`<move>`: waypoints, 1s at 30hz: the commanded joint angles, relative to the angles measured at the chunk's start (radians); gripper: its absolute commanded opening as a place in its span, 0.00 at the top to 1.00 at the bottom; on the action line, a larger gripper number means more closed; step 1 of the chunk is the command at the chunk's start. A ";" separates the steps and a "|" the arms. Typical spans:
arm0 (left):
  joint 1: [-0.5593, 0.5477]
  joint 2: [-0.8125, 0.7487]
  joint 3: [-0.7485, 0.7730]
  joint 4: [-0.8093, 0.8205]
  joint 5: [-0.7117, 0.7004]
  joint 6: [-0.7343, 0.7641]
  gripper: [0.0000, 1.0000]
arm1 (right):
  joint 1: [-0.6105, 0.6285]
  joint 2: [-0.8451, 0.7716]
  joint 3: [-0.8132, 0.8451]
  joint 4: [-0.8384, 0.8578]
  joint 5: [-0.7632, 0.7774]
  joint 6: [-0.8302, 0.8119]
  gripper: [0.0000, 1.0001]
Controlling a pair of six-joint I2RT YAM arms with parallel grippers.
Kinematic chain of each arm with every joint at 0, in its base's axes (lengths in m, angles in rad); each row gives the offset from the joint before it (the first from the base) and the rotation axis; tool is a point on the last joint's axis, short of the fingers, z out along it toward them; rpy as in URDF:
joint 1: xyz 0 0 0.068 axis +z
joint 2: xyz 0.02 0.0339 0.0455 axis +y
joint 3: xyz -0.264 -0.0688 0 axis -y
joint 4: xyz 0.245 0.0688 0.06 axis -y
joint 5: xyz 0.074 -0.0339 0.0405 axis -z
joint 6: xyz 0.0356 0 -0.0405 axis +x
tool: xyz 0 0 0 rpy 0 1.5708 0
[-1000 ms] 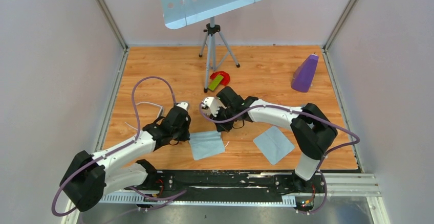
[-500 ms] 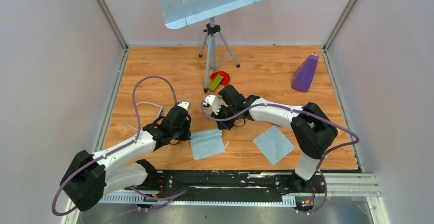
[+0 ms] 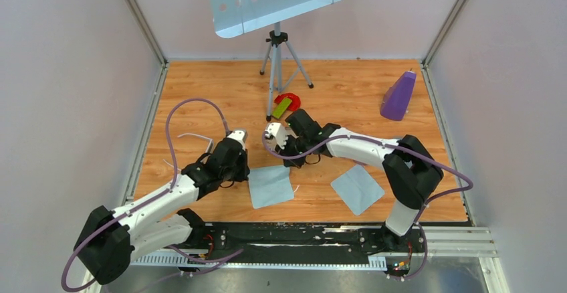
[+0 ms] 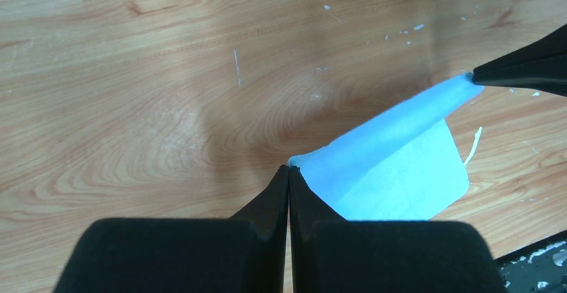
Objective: Organize the sunglasses
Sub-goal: Fold the glasses cleaning cloth at the center of the board.
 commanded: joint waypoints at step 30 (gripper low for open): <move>-0.049 -0.097 -0.049 0.014 0.094 -0.012 1.00 | 0.017 -0.083 -0.083 0.013 -0.141 -0.014 1.00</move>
